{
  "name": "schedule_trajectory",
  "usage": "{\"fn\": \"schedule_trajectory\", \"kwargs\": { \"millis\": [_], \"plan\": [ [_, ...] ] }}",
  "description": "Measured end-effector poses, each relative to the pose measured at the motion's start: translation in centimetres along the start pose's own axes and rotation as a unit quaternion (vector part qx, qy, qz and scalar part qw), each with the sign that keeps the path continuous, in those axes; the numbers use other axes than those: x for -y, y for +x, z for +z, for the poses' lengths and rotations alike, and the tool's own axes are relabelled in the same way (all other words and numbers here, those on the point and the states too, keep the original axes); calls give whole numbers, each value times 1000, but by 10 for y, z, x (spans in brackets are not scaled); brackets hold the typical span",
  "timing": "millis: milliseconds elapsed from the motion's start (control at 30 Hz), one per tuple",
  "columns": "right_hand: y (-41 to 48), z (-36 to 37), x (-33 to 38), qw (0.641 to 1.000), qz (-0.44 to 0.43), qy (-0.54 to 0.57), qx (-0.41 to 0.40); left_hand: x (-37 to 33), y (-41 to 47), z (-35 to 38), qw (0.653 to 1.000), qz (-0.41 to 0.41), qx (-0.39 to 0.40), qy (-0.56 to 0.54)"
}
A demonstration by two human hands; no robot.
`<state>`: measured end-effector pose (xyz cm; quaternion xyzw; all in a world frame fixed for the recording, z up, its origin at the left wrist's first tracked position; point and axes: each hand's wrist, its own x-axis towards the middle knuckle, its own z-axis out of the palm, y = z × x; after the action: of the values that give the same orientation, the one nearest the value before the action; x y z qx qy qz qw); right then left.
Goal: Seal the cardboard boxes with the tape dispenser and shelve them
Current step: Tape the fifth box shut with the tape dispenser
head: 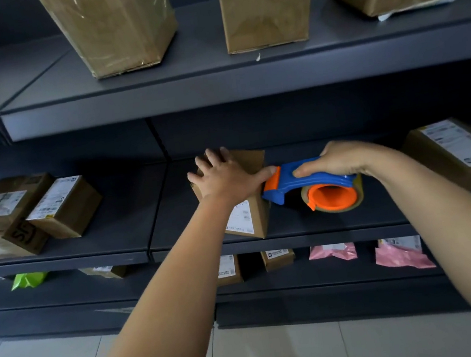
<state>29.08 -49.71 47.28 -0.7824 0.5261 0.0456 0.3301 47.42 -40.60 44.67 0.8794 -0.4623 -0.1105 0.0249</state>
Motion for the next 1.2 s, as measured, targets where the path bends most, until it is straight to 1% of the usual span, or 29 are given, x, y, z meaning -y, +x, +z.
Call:
{"fn": "schedule_trajectory", "kwargs": {
  "millis": [100, 167, 233, 333, 467, 533, 600, 700, 800, 867, 967, 1100, 1133, 1200],
  "plan": [
    [-1, 2, -4, 1000, -4, 8, 6, -5, 1, -5, 1000, -16, -11, -13],
    [-4, -1, -4, 1000, -11, 11, 9, -4, -1, -8, 998, -22, -26, -47],
    [-7, -9, -2, 1000, -18, 16, 3, 0, -3, -9, 991, -33, -34, -128],
    [-6, -21, 8, 999, -30, 16, -5, 12, -4, -10, 967, -53, -36, -248],
    [-2, -19, 25, 999, -41, 0, 4, 23, 0, -16, 946, -65, 4, -318],
    [0, -13, 33, 999, -45, 1, 6, 24, 5, -20, 943, -58, 33, -327],
    [2, -10, 40, 999, -48, 2, 5, 26, 12, -22, 948, -47, 33, -313],
    [6, -7, 51, 998, -54, 9, 7, 34, 14, -20, 959, -39, -14, -282],
    [13, -2, 63, 998, -59, 7, 14, 49, 18, -16, 953, -50, -50, -296],
    [18, -2, 73, 998, -64, -9, 12, 59, 20, -15, 944, -55, -68, -317],
    [24, -2, 87, 997, -72, -33, 16, 73, 22, -4, 922, -79, -84, -369],
    [27, 12, 103, 993, -63, -86, 42, 87, 16, 41, 886, -125, -39, -445],
    [28, 15, 106, 993, -61, -87, 48, 88, 15, 48, 881, -129, -33, -454],
    [30, 15, 111, 993, -56, -88, 52, 87, 17, 51, 884, -115, -41, -451]
  ]
}}
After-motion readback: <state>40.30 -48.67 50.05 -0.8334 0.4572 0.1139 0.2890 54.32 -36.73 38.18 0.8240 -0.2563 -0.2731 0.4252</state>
